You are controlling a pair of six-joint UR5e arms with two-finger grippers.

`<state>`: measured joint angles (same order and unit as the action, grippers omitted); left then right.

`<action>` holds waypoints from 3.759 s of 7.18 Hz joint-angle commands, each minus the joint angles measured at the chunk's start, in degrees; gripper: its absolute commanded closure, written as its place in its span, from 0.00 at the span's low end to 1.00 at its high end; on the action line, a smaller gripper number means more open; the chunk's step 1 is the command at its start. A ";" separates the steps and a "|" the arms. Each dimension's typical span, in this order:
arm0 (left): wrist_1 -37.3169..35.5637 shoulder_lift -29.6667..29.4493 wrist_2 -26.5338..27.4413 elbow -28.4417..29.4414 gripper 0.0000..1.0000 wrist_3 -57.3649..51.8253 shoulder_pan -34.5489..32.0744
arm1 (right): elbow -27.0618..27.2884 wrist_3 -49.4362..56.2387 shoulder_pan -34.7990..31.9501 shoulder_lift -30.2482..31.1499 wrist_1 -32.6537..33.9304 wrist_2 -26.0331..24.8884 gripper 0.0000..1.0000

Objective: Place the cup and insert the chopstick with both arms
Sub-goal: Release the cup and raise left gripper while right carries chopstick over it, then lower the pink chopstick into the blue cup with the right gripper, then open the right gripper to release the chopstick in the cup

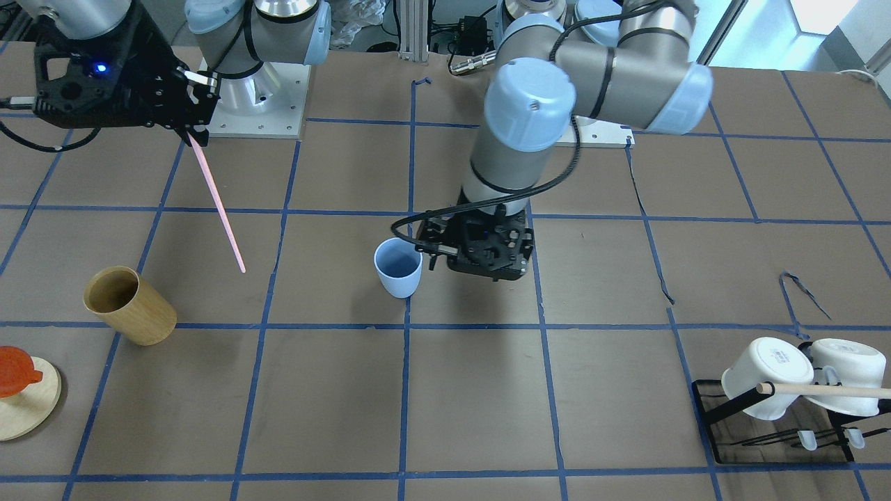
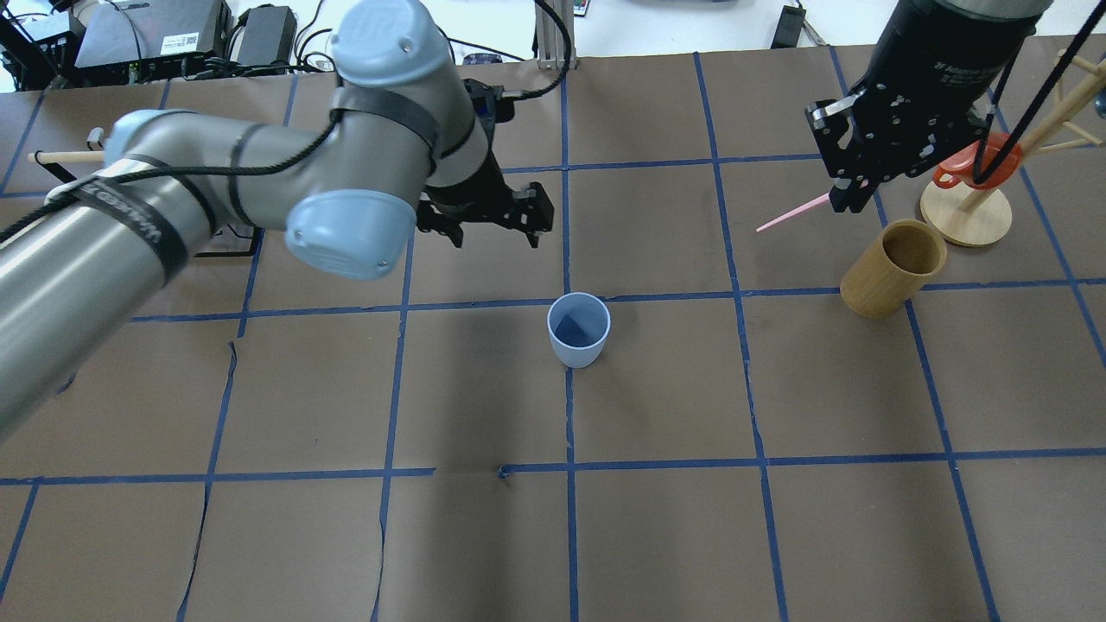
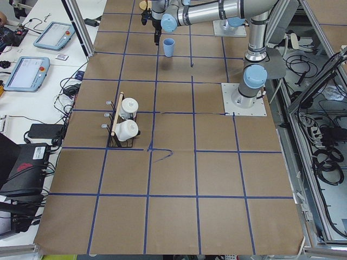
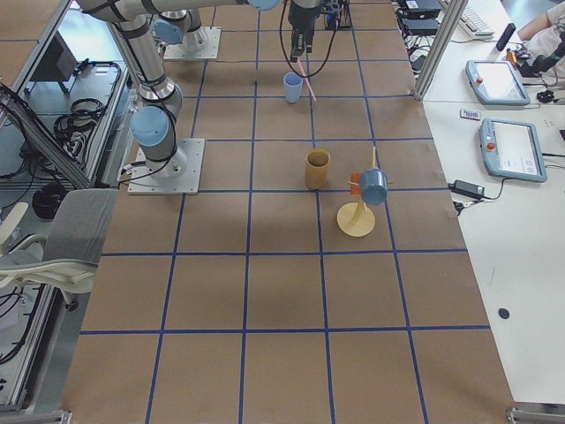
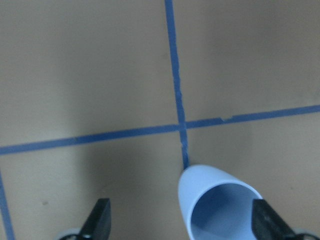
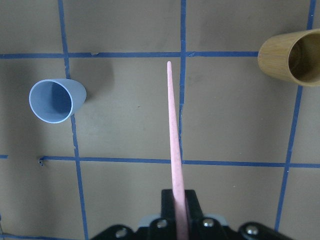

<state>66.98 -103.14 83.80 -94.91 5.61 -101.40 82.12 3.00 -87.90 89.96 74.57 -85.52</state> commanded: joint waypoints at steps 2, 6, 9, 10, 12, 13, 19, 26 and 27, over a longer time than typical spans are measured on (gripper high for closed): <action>16.92 8.45 0.05 5.34 0.00 -8.07 10.95 | 1.63 -9.56 -10.85 -0.84 0.83 0.53 1.00; 22.21 14.10 5.85 5.71 0.00 -7.10 10.61 | 3.40 -18.20 -20.45 -5.31 12.51 5.28 1.00; 25.12 12.53 5.32 10.00 0.00 -2.04 10.70 | 7.25 -18.82 -20.74 -5.59 12.62 5.89 1.00; 25.13 12.35 5.15 10.27 0.00 -0.96 10.70 | 7.44 -18.91 -21.08 -5.59 12.62 5.37 1.00; 25.13 12.35 5.06 9.93 0.00 -0.95 10.70 | 7.53 -18.73 -21.44 -6.37 13.05 5.80 0.98; 24.87 12.35 4.80 9.75 0.00 -0.86 10.70 | 7.53 -18.64 -21.44 -7.95 17.14 5.72 0.99; 24.69 13.05 4.79 9.40 0.00 -0.95 10.87 | 9.20 -18.99 -22.06 -9.19 19.73 3.96 0.09; 24.78 13.32 4.88 9.31 0.00 -1.04 10.87 | 1.64 -7.36 -12.06 -5.61 22.09 -6.62 0.00; 24.87 13.40 4.88 9.31 0.00 -1.04 10.79 | 1.73 -2.96 -7.16 -4.89 21.41 -6.41 0.00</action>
<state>91.78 -89.80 88.68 -85.60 4.57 -90.54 84.18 -5.69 -100.28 83.73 95.90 -89.84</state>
